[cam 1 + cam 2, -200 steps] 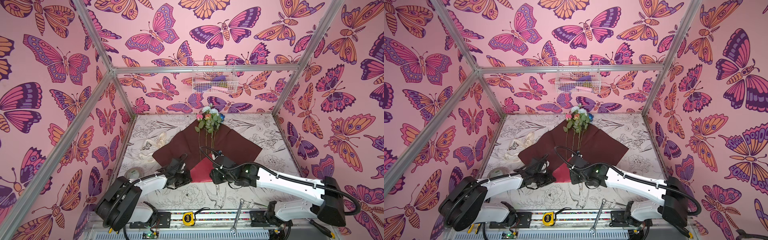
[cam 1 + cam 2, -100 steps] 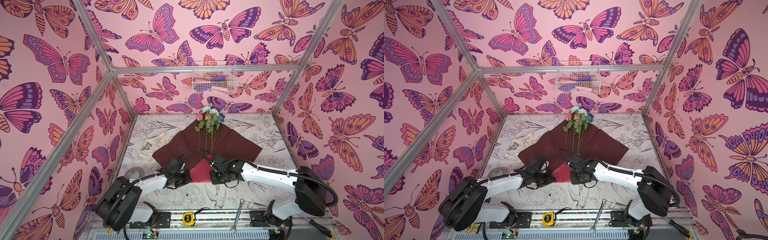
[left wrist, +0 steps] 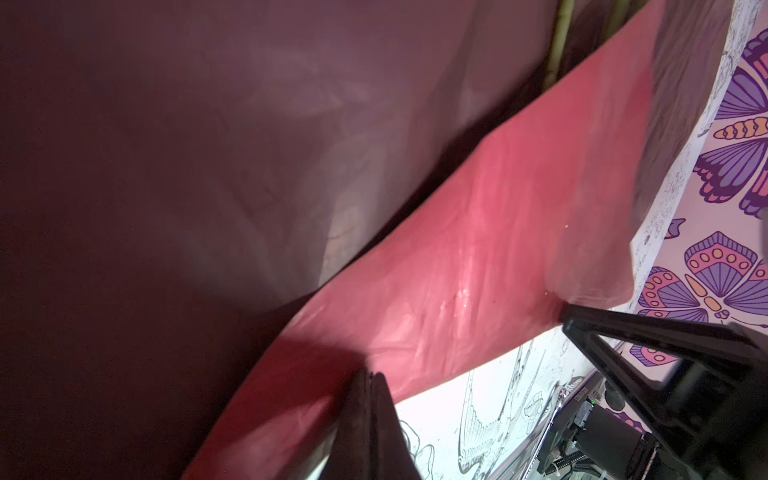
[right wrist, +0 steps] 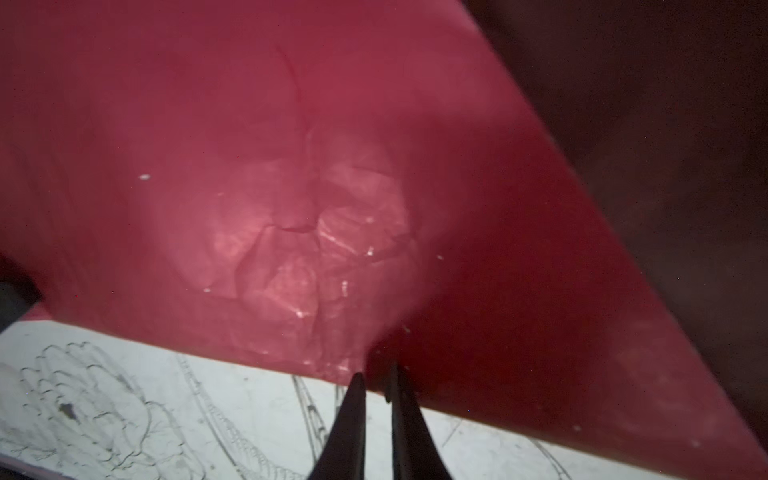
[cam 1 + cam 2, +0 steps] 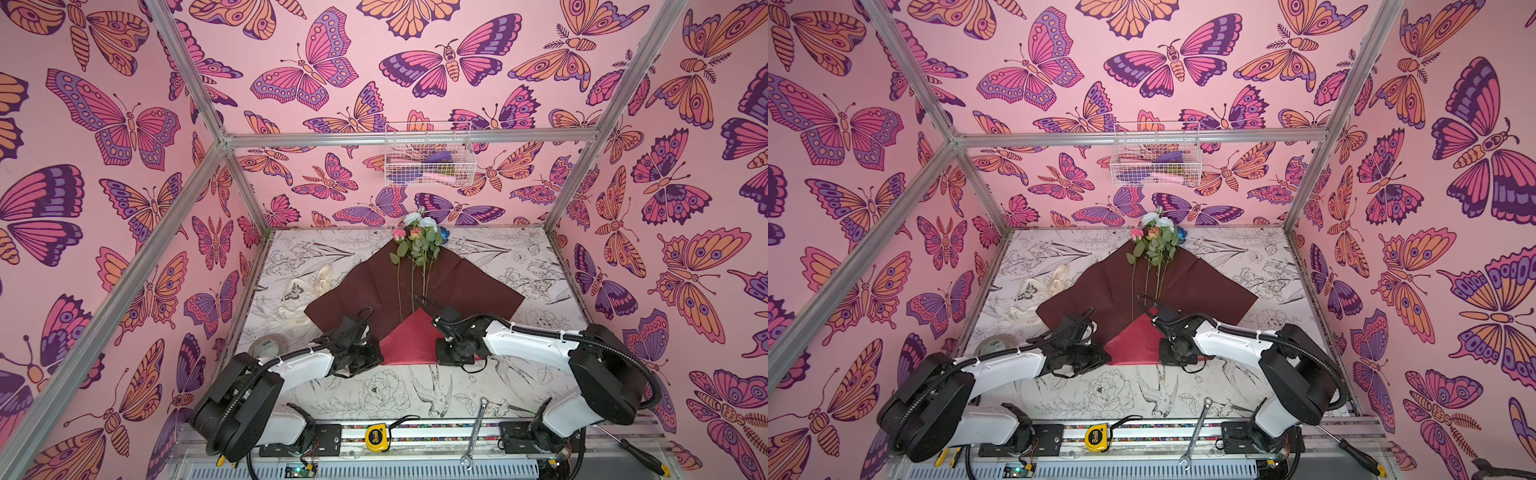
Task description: Tie the bouquet of fake flowers
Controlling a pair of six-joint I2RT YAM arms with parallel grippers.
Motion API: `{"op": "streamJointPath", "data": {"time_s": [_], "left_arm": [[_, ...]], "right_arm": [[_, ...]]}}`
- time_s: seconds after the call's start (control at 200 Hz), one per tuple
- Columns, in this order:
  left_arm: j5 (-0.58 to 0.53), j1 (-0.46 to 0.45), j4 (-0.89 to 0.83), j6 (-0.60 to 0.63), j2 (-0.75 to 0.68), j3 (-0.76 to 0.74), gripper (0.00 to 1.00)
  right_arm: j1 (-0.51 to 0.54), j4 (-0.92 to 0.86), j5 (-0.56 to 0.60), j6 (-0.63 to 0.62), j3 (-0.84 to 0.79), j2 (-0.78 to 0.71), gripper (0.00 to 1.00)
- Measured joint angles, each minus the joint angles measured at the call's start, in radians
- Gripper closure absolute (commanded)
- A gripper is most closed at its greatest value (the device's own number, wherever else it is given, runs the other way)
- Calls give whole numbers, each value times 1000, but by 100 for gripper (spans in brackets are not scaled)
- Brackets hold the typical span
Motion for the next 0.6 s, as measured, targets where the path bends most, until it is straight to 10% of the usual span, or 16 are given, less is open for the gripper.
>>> {"op": "streamJointPath", "data": {"time_s": [0.601], "left_arm": [[3,18,18,-12,-11,-18,100]], "right_arm": [[-124,-24,59,19,-175,-226,78]]}}
